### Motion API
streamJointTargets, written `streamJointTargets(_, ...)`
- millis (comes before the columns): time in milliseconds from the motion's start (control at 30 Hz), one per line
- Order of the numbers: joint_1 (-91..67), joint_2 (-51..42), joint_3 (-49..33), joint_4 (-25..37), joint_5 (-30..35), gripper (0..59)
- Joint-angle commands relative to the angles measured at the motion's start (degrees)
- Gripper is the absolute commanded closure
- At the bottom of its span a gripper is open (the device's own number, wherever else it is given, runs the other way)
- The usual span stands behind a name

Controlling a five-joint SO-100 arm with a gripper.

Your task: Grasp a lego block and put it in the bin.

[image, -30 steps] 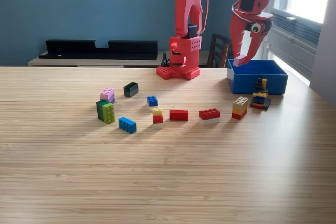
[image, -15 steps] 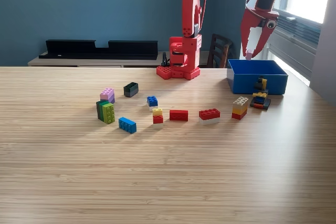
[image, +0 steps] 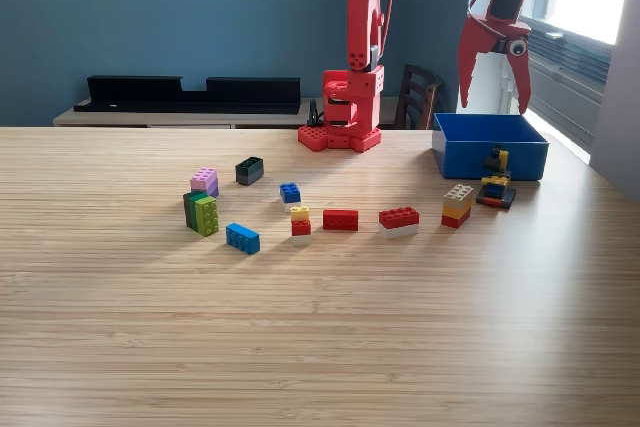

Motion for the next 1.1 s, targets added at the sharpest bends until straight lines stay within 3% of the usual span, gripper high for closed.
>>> streamJointTargets(33,1.0,1.2,-2.6,0.7,0.0,33.9)
streamJointTargets(400,12.8,0.6,-12.7,0.4,3.6,58.5)
streamJointTargets(700,30.6,1.1,-18.2,0.5,4.2,58.5)
streamJointTargets(1100,48.4,1.1,-17.8,0.2,2.2,58.5)
